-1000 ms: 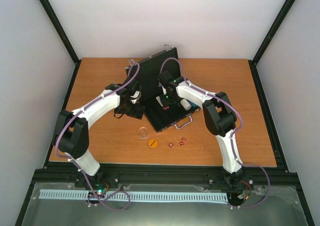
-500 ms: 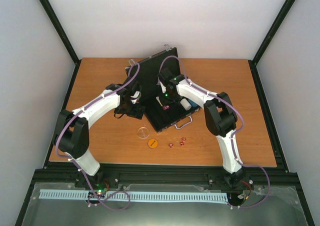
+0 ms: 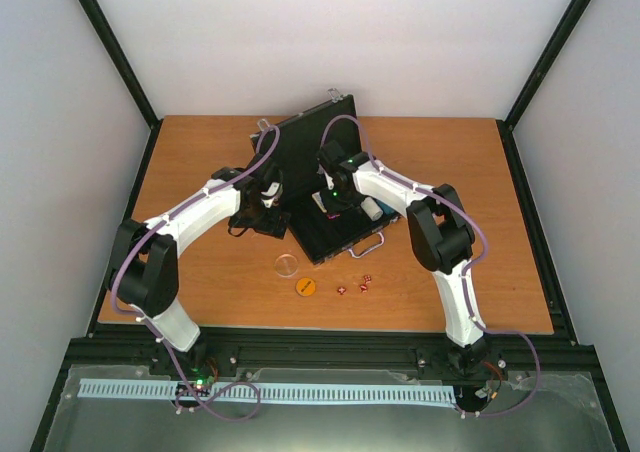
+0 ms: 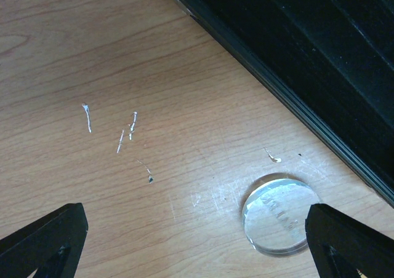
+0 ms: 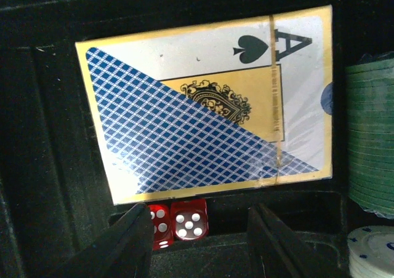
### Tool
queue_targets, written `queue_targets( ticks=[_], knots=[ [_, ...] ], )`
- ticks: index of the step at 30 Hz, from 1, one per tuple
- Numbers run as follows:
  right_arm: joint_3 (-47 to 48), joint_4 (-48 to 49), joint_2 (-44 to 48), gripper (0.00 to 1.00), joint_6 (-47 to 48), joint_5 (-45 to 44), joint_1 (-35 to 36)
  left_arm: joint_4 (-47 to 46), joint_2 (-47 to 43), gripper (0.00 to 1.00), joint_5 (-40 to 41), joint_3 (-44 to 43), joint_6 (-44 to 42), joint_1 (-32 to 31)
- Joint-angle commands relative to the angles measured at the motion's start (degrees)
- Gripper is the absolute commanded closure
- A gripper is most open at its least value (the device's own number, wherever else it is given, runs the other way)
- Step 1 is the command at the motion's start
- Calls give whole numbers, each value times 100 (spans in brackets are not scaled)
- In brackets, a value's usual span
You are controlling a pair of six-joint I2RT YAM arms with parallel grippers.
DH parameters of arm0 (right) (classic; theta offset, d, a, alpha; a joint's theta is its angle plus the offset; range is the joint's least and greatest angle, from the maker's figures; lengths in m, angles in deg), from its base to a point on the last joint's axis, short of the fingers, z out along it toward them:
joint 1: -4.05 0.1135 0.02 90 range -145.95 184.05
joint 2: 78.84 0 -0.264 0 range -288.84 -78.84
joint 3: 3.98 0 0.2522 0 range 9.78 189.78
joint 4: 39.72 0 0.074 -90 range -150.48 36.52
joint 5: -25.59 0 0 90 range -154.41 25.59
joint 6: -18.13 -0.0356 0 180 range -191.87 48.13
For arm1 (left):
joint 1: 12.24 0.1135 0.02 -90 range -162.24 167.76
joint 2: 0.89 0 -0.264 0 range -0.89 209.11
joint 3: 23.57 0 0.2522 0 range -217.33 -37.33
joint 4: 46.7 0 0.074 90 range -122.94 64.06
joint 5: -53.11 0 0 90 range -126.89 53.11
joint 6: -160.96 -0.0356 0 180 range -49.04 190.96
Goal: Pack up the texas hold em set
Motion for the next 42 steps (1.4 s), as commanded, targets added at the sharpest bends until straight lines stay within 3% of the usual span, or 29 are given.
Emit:
queue_targets(
  ticks=[1, 7, 22, 26, 34, 42],
  knots=[
    [-241, -170, 198, 58, 6, -306, -21, -54, 62, 0, -17, -127, -60, 23],
    [-556, -120, 346, 58, 74, -482, -18, -60, 79, 0, -42, -141, -53, 23],
    [-204, -311, 403, 58, 46, -413, 78, -69, 7, 0, -43, -74, -53, 23],
    [-276, -701, 813, 50, 29, -542, 181, -61, -21, 0, -27, -82, -53, 23],
    [-1338, -1374, 1751, 43, -236, -435, 607, -72, 19, 0, -53, -122, -46, 23],
    [-2856, -1014, 2449, 43, -767, 280, 669, -93, -4, 0, -136, -57, -27, 23]
  ],
)
